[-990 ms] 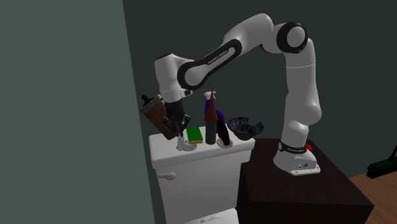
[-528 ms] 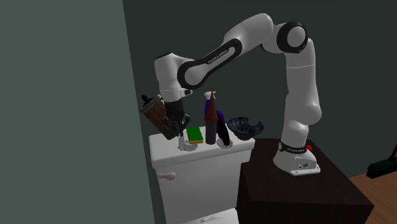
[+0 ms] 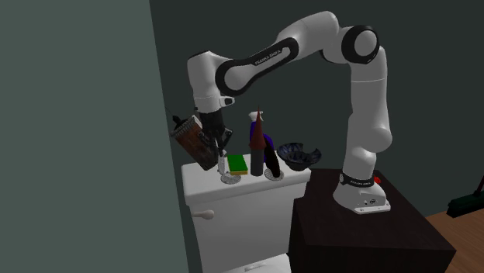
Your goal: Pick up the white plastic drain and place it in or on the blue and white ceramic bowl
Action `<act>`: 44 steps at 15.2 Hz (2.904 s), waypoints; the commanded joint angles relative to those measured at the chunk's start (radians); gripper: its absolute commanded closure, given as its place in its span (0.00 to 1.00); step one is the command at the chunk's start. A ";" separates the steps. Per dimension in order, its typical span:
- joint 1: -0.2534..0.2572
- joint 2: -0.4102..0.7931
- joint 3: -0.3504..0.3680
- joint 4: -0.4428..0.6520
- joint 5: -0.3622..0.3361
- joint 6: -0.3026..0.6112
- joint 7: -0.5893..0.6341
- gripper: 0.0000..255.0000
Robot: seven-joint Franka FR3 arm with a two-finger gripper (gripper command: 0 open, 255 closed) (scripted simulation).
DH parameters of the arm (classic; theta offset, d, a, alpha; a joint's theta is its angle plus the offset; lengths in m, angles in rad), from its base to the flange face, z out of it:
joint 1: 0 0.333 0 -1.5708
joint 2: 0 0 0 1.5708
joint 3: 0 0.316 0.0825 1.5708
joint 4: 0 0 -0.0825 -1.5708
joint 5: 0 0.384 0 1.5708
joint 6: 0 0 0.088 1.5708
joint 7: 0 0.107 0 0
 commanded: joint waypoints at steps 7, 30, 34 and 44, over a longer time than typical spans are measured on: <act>-0.001 -0.021 0.002 0.083 0.008 -0.103 -0.004 1.00; -0.064 -0.571 -0.096 -0.339 0.141 -0.213 -0.212 1.00; -0.066 -0.726 -0.144 -0.456 0.145 -0.252 -0.271 1.00; -0.077 -1.072 -0.268 -0.668 0.088 -0.391 -0.395 1.00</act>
